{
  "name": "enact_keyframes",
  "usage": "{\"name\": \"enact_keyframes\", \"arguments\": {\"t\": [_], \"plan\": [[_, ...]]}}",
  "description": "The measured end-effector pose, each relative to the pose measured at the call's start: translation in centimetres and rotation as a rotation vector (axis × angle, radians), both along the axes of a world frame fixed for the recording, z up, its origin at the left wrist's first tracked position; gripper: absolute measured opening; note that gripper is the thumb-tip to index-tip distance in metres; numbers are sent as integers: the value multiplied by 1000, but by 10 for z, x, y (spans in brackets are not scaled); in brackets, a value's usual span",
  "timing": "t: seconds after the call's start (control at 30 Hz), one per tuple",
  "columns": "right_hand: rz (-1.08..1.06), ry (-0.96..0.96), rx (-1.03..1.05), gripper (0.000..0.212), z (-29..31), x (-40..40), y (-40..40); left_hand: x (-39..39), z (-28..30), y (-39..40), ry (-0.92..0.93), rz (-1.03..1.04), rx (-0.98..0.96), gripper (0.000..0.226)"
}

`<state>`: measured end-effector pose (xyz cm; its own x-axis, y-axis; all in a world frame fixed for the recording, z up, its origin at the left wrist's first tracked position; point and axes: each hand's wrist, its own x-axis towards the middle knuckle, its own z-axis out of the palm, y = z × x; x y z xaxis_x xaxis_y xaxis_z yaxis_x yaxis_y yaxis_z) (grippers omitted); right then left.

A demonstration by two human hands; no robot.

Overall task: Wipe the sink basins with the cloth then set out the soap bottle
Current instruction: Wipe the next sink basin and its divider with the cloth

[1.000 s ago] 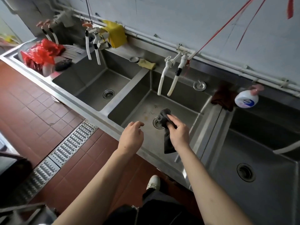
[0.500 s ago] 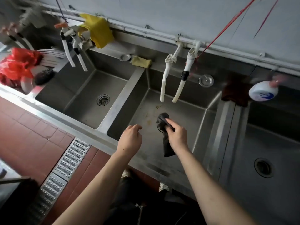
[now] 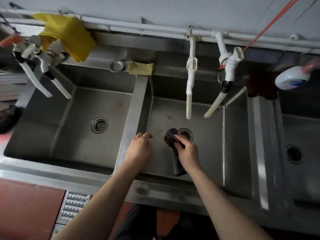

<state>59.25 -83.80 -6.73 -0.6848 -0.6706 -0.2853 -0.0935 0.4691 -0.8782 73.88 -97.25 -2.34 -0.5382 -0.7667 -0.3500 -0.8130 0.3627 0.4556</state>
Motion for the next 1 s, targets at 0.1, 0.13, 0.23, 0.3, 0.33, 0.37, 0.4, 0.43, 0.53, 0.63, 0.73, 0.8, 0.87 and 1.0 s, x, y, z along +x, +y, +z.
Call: {"name": "enact_keyframes", "arguments": {"t": [0.1, 0.13, 0.23, 0.3, 0.33, 0.37, 0.4, 0.43, 0.53, 0.63, 0.73, 0.8, 0.87, 1.0], "plan": [[-23, -2, 15, 35, -18, 8, -19, 1, -16, -31, 36, -95, -77, 33], [-28, -2, 18, 35, -25, 9, -25, 0, -22, -41, 52, -135, -115, 32], [-42, 21, 38, 34, -46, 8, -40, -5, -38, -71, 94, -244, -217, 33], [-47, 63, 59, 34, -62, 5, -48, -10, -46, -88, 125, -283, -281, 35], [-50, 71, 64, 34, -69, 3, -50, -13, -49, -95, 137, -287, -307, 35], [-51, 73, 68, 34, -77, 1, -53, -17, -52, -102, 149, -288, -333, 35], [-54, 67, 67, 34, -86, -1, -54, -20, -55, -109, 161, -291, -357, 37], [-61, 54, 68, 34, -94, -4, -57, -25, -57, -115, 169, -293, -375, 40], [-74, 50, 76, 35, -118, -13, -64, -39, -66, -131, 172, -284, -406, 44], [-41, 141, 89, 35, -145, -25, -72, -56, -78, -144, 176, -291, -442, 39], [-9, 242, 123, 34, -178, -38, -78, -70, -92, -157, 163, -293, -472, 36], [-14, 281, 141, 33, -199, -44, -82, -79, -99, -166, 146, -310, -495, 38], [-33, 294, 154, 33, -215, -47, -86, -85, -102, -170, 138, -307, -519, 38], [-31, 249, 176, 35, -231, -52, -98, -85, -105, -170, 177, -263, -535, 36]]}}
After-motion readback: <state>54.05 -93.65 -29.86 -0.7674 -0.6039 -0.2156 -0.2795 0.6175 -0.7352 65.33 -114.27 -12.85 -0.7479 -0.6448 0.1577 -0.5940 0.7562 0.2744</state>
